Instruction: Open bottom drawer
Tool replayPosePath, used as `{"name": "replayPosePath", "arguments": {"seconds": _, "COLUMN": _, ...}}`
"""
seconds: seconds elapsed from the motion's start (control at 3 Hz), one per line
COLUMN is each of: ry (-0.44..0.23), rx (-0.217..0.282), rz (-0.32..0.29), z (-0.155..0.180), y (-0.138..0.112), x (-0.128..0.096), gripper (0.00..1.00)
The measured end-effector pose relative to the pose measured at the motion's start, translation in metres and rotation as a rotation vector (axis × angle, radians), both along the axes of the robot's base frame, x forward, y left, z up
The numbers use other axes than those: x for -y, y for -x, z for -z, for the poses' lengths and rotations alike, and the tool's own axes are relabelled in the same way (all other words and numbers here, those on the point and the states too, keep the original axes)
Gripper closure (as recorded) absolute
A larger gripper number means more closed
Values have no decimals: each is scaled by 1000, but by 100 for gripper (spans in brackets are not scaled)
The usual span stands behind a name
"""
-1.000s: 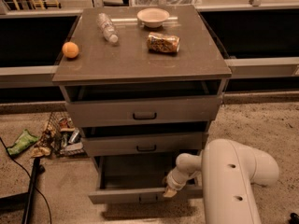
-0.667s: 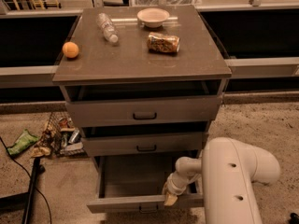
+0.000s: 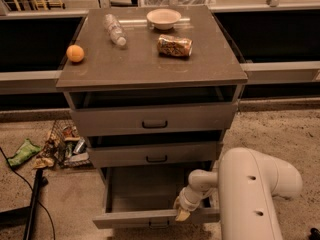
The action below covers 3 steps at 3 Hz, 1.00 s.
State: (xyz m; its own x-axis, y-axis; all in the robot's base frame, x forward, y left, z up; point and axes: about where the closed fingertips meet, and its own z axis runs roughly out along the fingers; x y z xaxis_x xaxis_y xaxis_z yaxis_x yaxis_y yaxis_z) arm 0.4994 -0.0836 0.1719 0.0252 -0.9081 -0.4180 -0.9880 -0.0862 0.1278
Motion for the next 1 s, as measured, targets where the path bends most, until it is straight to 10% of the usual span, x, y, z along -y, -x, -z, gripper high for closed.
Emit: {"name": "replayPosePath", "arguments": {"seconds": 1.0, "ry": -3, "rx": 10, "rz": -2, "z": -4, "y": 2, "x": 1, "gripper": 11}}
